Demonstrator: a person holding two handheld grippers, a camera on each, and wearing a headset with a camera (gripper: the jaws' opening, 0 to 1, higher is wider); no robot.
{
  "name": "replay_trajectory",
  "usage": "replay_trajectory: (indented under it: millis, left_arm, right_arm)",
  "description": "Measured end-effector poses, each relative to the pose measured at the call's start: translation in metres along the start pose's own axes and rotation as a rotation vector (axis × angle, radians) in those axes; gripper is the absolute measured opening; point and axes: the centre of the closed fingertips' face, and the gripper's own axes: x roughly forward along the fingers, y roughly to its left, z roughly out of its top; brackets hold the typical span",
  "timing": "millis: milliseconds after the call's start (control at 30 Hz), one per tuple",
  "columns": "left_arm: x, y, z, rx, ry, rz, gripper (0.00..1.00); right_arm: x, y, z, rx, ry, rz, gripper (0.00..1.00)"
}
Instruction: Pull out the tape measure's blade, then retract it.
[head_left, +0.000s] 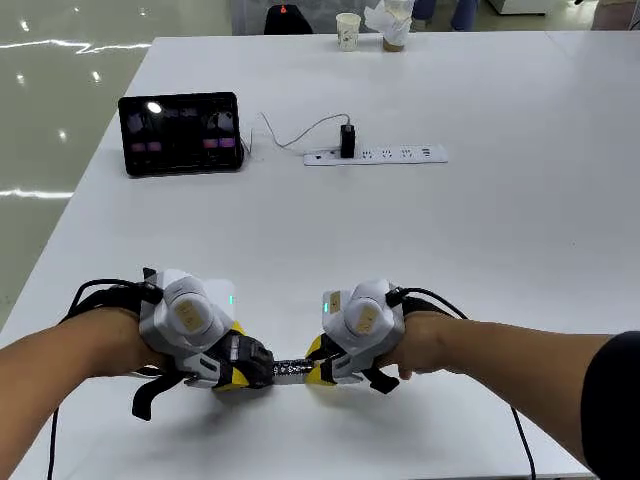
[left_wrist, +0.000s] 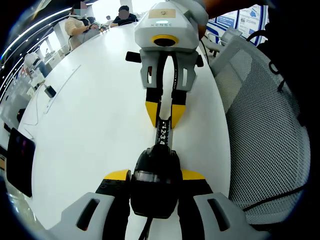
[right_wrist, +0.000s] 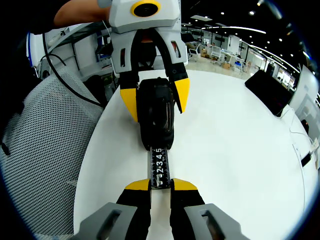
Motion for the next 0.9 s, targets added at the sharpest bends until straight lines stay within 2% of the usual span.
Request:
replay_trajectory:
  millis: [900]
  left_arm:
    - [0.0004,0.0012,-0.0005,-0.002,-0.002,0.002,0.31]
  right_arm:
    - [-0.0068,-0.0006,-0.0069,0.010,0.005,0.000,0.10]
